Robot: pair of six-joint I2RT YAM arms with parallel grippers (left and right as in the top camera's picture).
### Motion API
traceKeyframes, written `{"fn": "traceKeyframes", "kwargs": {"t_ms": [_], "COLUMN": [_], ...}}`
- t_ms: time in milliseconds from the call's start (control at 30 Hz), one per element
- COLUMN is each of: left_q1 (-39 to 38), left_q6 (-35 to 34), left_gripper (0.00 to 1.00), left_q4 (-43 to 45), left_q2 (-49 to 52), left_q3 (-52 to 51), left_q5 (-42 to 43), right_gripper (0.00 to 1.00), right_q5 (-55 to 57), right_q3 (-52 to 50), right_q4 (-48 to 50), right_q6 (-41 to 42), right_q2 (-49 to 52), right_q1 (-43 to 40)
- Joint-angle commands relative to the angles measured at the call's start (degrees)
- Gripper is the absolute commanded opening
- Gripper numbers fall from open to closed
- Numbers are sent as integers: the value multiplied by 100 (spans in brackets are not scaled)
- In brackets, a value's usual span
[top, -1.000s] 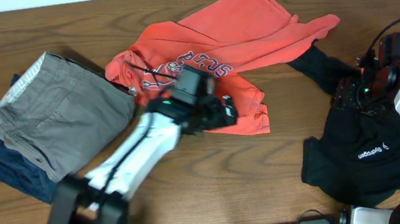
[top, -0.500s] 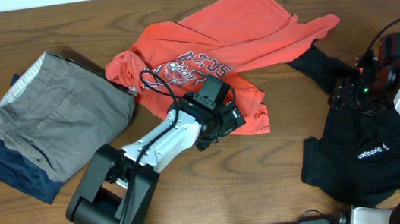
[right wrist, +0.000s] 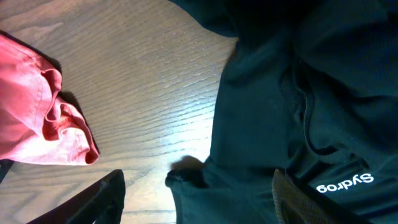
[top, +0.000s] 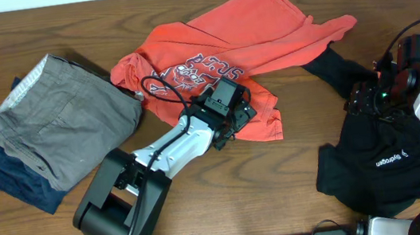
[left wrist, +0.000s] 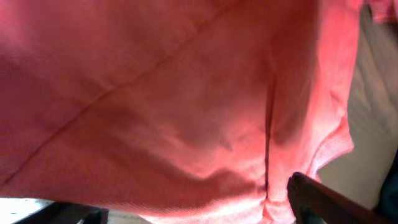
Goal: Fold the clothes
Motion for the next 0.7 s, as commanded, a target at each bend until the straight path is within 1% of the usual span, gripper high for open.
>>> {"fn": "traceKeyframes", "kwargs": {"t_ms": [0,33,100,133,167,200,300,367,400,467,500,567,600,633,667], "left_q1": [-13,-13,-13,-11,-7,4,59,140,197,328,391,540,608,691,785], "left_q6": [-326,-323,-317,-293,-247,-136,463,903,1224,1862,2059,2262,2275,2275,2273], "left_gripper": [76,67,40,22,12,6,6,6,6,6,6,6,6,6,6], "left_q4": [-59,-61,-92,-164,-249,-297,-551,-981,-1296,-2028,-2417,-3298,-3683,-4098,-4437], "left_q2": [566,638,734,752,745,715,527,234,17,-479,-713,-1220,-1445,-1676,-1906], "left_q3": [-105,-105,-105,-105,-105,-105,-103,-98,-94,-94,-94,-94,-94,-94,-96], "left_q5": [-170,-170,-168,-168,-168,-153,-103,-105,-107,-133,-195,-518,-734,-986,-1191], "right_gripper": [74,74,74,74,74,74,75,75,73,66,58,20,10,3,1], "right_q5": [-70,-70,-68,-68,-66,-66,-63,-63,-68,-72,-72,-85,-96,-96,-107], "right_q3": [35,35,35,35,35,35,35,35,35,35,35,35,35,35,35], "right_q4": [-20,-22,-24,-22,-20,-20,-22,-17,-15,-22,-22,15,55,125,192], "right_q6": [-103,-103,-103,-103,-103,-103,-105,-107,-144,-260,-297,-295,-297,-310,-341], "right_q2": [-4,-4,-4,-4,-4,-4,-2,0,2,2,2,11,13,13,15], "right_q1": [-15,-15,-15,-15,-15,-15,-15,-15,-15,-15,-13,-11,13,59,111]}}
